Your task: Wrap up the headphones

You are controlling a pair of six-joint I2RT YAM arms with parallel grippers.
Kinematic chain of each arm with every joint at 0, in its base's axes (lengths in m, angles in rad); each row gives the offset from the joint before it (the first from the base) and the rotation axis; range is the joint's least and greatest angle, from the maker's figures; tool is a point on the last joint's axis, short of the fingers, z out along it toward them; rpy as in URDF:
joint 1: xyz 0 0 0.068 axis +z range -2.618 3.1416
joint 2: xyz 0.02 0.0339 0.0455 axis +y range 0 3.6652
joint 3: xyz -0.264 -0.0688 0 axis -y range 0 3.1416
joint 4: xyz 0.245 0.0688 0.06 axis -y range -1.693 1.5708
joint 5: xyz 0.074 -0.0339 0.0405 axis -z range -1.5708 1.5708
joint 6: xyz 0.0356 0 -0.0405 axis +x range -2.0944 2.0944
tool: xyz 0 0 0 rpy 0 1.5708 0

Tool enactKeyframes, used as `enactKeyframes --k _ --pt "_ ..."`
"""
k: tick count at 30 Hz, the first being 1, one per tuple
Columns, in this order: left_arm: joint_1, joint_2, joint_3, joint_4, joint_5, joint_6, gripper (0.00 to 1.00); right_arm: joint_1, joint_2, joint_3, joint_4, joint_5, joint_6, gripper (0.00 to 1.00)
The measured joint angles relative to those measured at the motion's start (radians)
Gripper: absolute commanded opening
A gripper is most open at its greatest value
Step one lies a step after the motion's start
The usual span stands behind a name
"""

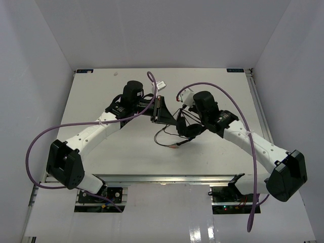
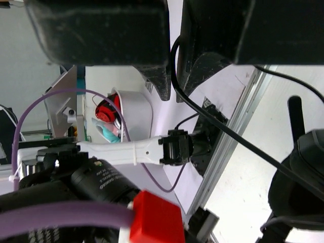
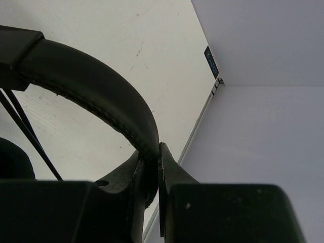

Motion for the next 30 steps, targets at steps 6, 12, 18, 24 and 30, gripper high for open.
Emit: enactKeyframes --k 6,12,18,24,30 --pt "-0.002 0.015 0.027 -0.189 0.025 0.179 0.19 -0.006 0.000 0.000 -0.020 0.025 -0.026 0.08" --pt "-0.004 0.064 0.099 -0.400 0.011 0.371 0.20 -0.007 0.000 0.000 -0.023 0.026 -0.084 0.08" --pt "-0.018 0.076 0.139 -0.543 -0.046 0.492 0.22 -0.010 0.020 0.013 -0.024 0.030 -0.135 0.08" --pt "-0.021 0.090 0.144 -0.600 -0.073 0.549 0.23 -0.010 0.035 0.021 -0.013 0.038 -0.165 0.08" --pt "-0.022 0.104 0.143 -0.583 -0.025 0.534 0.24 -0.010 0.043 0.025 0.021 0.060 -0.164 0.08"
